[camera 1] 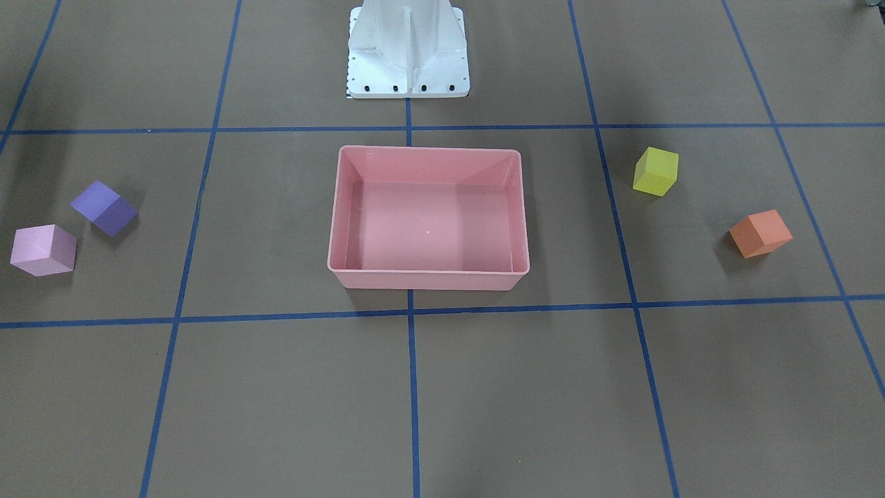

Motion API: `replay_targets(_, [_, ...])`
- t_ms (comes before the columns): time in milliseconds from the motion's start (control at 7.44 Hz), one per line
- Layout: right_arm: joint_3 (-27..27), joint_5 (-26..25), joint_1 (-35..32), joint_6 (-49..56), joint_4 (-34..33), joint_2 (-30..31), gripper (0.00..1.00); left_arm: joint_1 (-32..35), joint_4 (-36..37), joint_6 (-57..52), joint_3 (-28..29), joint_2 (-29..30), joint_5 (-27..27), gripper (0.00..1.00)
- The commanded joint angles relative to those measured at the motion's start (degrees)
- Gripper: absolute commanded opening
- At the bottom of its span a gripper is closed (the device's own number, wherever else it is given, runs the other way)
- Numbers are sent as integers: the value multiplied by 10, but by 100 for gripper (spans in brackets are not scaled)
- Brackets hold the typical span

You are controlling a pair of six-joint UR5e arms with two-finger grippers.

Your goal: Place blocks into pink bin with both arms

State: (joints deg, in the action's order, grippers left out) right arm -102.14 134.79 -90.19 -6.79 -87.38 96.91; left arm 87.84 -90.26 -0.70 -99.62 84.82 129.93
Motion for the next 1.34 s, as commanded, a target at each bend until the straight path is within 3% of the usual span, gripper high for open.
replay_targets(0, [-3,1,-2,-1,0,1,100,4,0,1,-4,-4,0,100])
replay_targets(538, [-5,6,-1,-6,1,1,100,-2,-6,6,-7,8,1,100])
replay_targets(941, [-4,7,0,-5,1,-8,100,-37,-24,17,-60,35,7,100])
replay_targets(1210, [-1,11,3,-2,0,-24,100,-90,-21,53,-80,45,93,100])
